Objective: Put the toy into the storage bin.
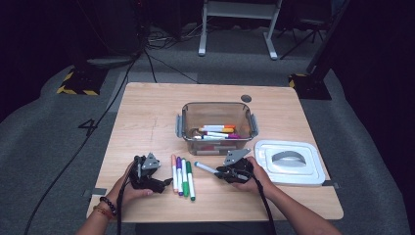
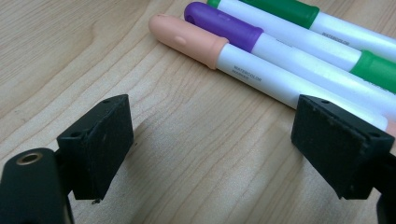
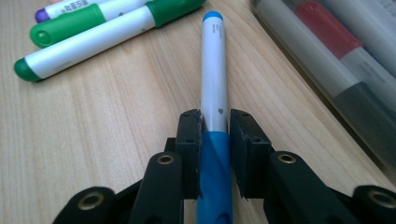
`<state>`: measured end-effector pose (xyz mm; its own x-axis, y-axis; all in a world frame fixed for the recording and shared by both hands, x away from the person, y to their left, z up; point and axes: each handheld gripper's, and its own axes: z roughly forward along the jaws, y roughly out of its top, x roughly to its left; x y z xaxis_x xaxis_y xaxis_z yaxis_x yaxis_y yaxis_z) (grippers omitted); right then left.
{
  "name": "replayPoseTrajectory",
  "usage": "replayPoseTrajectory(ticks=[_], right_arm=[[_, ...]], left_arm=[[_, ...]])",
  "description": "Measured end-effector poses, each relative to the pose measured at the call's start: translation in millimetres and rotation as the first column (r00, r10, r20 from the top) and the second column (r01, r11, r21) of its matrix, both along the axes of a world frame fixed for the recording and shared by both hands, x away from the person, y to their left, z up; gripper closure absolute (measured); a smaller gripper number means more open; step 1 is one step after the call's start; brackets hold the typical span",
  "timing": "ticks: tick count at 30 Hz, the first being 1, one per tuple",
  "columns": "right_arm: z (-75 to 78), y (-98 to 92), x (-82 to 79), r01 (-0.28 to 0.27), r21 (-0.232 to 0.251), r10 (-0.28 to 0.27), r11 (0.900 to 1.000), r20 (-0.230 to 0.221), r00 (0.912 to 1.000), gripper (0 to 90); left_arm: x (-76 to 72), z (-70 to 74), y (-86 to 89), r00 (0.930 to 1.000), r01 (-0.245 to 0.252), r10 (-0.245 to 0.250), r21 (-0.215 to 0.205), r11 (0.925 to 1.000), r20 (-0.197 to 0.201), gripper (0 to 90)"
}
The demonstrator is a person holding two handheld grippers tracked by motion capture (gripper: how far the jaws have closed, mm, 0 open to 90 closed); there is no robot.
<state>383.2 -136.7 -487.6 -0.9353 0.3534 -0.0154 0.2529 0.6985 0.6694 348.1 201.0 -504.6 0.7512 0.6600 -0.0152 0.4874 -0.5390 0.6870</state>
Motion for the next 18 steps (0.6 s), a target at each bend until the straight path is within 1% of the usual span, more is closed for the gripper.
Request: replayPoseTrajectory(ticks=[1, 3, 7, 8, 10, 12, 15, 18], right_arm=[[1.6, -0.3, -0.6, -0.007, 0.000, 0.007, 1.000, 0.005, 1.0000, 75.1], [6.8, -1.5, -1.5, -0.016, 0.019, 0.016, 1.000, 0.007, 0.9999, 75.1], [17.6, -5.7, -3.2, -0.032, 0.038, 0.031, 0.999, 0.034, 0.9989, 75.1], [20.1, -7.1, -3.8, -0.033, 0.038, 0.032, 0.999, 0.048, 0.9983, 75.1], [24.8, -10.4, -4.0, -0.040, 0.048, 0.037, 0.998, 0.052, 0.9979, 75.1], [32.8, -14.4, -6.2, -0.048, 0.065, 0.044, 0.997, 0.067, 0.9968, 75.2], [45.1, -19.1, -10.3, -0.075, 0.085, 0.067, 0.994, 0.096, 0.9931, 75.1], [56.0, -22.8, -13.0, -0.104, 0.106, 0.093, 0.989, 0.109, 0.9897, 75.2]], left_arm=[[0.0, 0.0, -0.1, 1.0000, -0.001, 0.001, -0.001, 1.0000, 0.000, 13.4], [0.0, 0.0, -0.1, 1.0000, -0.001, 0.001, -0.001, 1.0000, 0.000, 13.4], [0.0, 0.0, -0.1, 1.0000, 0.000, 0.000, -0.001, 1.0000, 0.000, 13.4], [0.0, 0.0, -0.1, 1.0000, -0.001, 0.001, -0.001, 1.0000, 0.000, 13.4], [0.0, 0.0, 0.0, 1.0000, 0.000, 0.000, 0.000, 1.0000, 0.000, 13.4], [0.0, 0.0, 0.0, 1.0000, 0.000, 0.000, 0.000, 1.0000, 0.000, 13.3], [0.0, 0.0, 0.0, 1.0000, 0.000, 0.000, -0.001, 1.0000, 0.000, 13.4], [0.0, 0.0, 0.0, 1.0000, 0.000, 0.000, 0.000, 1.0000, 0.000, 13.4]])
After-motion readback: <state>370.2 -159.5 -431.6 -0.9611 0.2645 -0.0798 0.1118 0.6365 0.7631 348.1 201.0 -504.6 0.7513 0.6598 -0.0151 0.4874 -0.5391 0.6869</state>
